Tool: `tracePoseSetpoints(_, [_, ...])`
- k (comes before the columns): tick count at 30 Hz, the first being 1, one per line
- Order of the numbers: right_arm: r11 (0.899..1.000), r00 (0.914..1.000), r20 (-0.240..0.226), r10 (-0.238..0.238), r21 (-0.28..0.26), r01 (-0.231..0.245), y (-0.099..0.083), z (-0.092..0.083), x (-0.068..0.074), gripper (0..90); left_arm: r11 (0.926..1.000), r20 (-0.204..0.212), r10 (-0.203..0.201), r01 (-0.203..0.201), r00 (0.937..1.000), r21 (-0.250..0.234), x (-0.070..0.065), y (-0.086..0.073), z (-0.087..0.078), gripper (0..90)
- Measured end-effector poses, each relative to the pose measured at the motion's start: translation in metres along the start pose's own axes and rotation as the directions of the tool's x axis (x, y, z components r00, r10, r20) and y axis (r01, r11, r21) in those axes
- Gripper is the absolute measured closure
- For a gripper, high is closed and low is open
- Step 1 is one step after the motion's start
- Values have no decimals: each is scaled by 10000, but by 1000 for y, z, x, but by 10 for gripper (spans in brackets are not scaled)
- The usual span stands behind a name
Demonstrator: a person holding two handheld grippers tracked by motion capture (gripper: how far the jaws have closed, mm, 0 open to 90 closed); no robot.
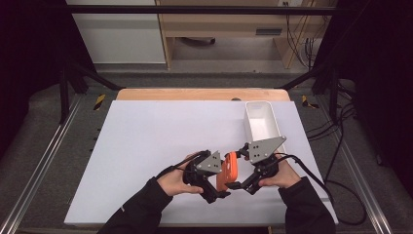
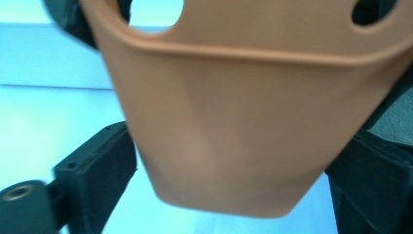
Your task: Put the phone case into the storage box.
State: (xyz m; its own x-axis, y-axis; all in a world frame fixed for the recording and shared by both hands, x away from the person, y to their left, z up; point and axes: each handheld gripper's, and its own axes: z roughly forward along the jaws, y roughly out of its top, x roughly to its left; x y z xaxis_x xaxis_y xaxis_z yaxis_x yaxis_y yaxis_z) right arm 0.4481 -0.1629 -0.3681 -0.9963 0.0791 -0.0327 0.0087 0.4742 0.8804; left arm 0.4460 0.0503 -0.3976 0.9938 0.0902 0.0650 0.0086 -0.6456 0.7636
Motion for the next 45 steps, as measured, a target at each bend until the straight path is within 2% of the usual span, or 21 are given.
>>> tracePoseSetpoints(10, [9999,9989,458,112,71,-115,2,-9,-2,163,9963,-578,-676,643,9960,-573,7,-15,-22,4])
tracePoseSetpoints(14, [9999,9974,697,162,11,-163,3,-13,-3,163,9923,-967,-1028,954,9900,-786,10,-24,-32,3])
tracePoseSetpoints(19, [9996,9951,947,271,18,-274,4,-18,-4,163,9835,-1388,-1564,1414,9779,-1125,15,-36,-45,2])
tracePoseSetpoints(25, [9988,9905,1286,483,1,-487,5,-24,-5,162,9687,-1980,-2267,1995,9536,-1480,19,-55,-59,0])
tracePoseSetpoints(28, [9985,9879,1453,539,-18,-542,5,-26,-5,162,9626,-2236,-2490,2154,9423,-1642,21,-63,-64,0])
tracePoseSetpoints(34, [9979,9833,1702,650,-105,-641,4,-31,-5,161,9469,-2743,-2974,2457,9145,-2076,24,-83,-78,0])
tracePoseSetpoints(36, [9977,9810,1815,684,-130,-671,4,-33,-5,161,9419,-2933,-3142,2578,9029,-2156,25,-90,-83,0])
tracePoseSetpoints(37, [9976,9803,1848,699,-140,-684,4,-33,-5,161,9368,-3050,-3280,2663,8941,-2267,25,-94,-85,0])
tracePoseSetpoints(40, [9971,9768,2003,761,-224,-731,4,-36,-5,160,9291,-3403,-3511,2793,8723,-2426,27,-103,-92,0])
tracePoseSetpoints(42, [9969,9744,2106,782,-256,-745,4,-38,-5,160,9196,-3631,-3743,2912,8533,-2637,28,-112,-96,0])
tracePoseSetpoints(45, [9961,9712,2219,868,-359,-808,4,-40,-5,160,9161,-3862,-3862,2995,8377,-2666,29,-122,-100,0])
